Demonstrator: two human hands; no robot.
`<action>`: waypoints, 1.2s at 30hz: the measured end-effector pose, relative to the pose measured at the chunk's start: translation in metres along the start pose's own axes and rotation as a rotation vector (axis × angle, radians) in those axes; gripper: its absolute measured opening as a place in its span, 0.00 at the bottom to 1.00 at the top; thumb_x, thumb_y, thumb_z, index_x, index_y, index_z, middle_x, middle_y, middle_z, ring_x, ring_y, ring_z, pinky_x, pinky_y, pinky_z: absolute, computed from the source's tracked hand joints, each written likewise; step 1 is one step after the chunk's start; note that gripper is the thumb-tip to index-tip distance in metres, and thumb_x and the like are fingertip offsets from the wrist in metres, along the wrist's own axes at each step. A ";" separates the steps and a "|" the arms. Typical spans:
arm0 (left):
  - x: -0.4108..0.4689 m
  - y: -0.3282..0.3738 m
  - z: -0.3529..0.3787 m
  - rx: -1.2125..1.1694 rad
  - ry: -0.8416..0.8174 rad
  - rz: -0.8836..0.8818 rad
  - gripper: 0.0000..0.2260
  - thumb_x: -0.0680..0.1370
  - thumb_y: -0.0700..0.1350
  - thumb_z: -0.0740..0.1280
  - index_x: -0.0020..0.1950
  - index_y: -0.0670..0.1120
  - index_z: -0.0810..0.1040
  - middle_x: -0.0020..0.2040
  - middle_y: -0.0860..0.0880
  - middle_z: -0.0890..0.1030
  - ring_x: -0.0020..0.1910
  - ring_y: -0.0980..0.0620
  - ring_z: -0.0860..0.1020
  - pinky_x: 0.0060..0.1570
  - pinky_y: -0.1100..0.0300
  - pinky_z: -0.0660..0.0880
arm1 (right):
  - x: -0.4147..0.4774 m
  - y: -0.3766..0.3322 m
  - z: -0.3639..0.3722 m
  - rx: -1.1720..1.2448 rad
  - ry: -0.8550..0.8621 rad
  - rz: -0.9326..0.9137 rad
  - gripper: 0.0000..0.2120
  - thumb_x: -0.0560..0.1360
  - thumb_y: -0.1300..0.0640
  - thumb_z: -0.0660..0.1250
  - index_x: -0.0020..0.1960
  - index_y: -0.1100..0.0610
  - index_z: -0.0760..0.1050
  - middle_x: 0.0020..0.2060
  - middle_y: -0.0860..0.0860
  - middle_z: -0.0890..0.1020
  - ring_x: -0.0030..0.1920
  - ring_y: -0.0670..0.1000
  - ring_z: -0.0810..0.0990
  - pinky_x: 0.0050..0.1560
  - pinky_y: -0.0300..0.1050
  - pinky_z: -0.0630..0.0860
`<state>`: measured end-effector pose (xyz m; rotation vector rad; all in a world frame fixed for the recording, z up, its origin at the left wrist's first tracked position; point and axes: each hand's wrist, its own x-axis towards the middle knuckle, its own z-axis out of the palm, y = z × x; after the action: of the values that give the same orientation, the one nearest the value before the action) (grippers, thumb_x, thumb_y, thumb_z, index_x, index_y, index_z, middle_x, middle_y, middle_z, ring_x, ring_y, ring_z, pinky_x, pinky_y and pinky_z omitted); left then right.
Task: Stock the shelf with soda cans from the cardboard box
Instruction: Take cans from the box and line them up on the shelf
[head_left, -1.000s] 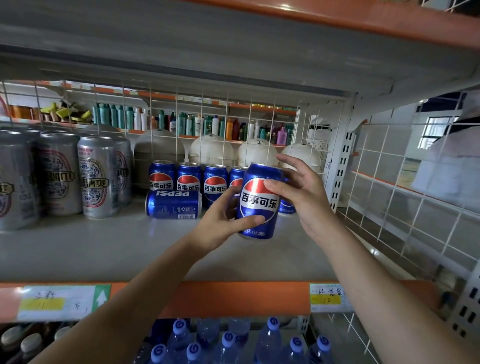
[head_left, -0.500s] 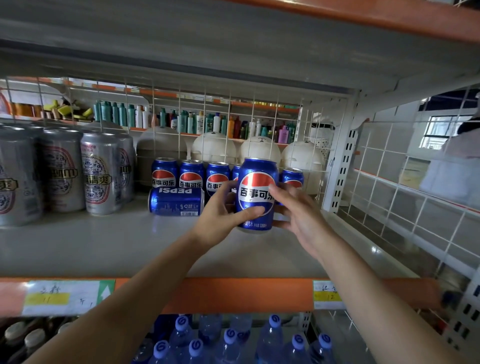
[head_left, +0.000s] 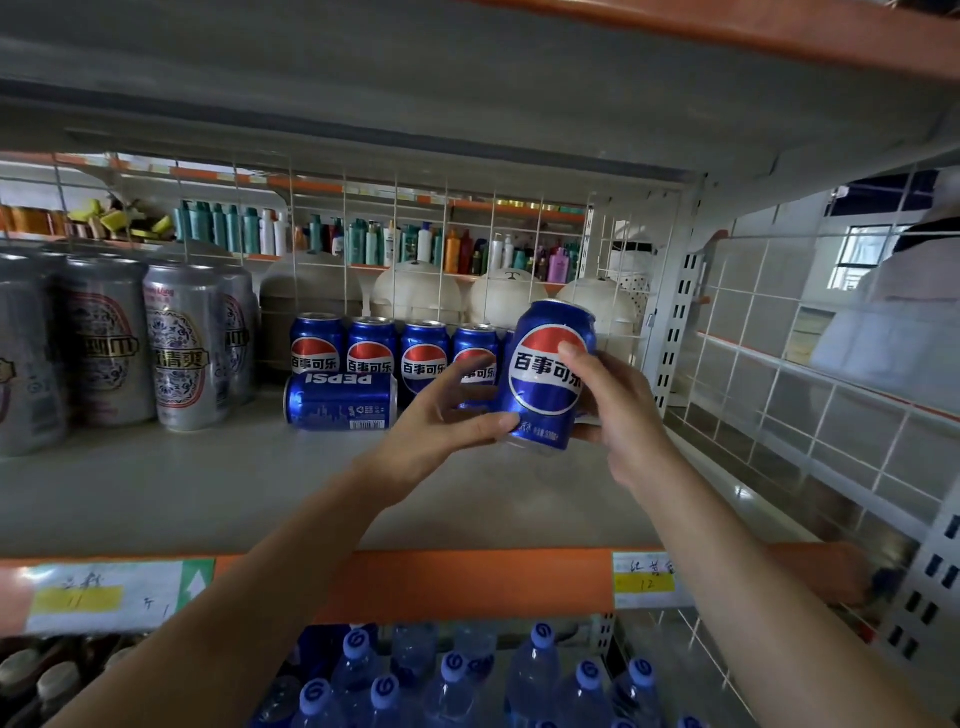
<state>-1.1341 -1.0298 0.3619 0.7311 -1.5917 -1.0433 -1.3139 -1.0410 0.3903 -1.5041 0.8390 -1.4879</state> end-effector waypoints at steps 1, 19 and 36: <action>0.000 0.000 0.000 -0.001 -0.008 -0.008 0.32 0.67 0.45 0.75 0.69 0.53 0.67 0.60 0.46 0.77 0.55 0.52 0.80 0.47 0.63 0.78 | 0.000 0.000 0.000 0.000 0.001 0.005 0.12 0.73 0.49 0.67 0.51 0.54 0.78 0.42 0.49 0.83 0.35 0.43 0.82 0.29 0.37 0.76; 0.005 -0.002 -0.002 -0.042 0.041 0.032 0.29 0.65 0.44 0.74 0.65 0.47 0.70 0.52 0.48 0.83 0.50 0.52 0.82 0.44 0.63 0.77 | -0.017 0.014 0.005 -0.026 -0.198 -0.121 0.26 0.70 0.51 0.67 0.67 0.49 0.69 0.58 0.47 0.80 0.57 0.46 0.80 0.54 0.42 0.78; 0.001 -0.007 0.005 0.464 -0.014 -0.144 0.21 0.74 0.60 0.64 0.65 0.57 0.67 0.60 0.60 0.72 0.61 0.60 0.71 0.55 0.68 0.68 | 0.008 0.024 -0.055 -0.065 -0.102 0.058 0.31 0.62 0.73 0.74 0.57 0.48 0.69 0.53 0.52 0.78 0.46 0.47 0.81 0.39 0.40 0.80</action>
<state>-1.1393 -1.0324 0.3557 1.1650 -1.8377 -0.7830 -1.3659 -1.0641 0.3691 -1.5766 0.8700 -1.3417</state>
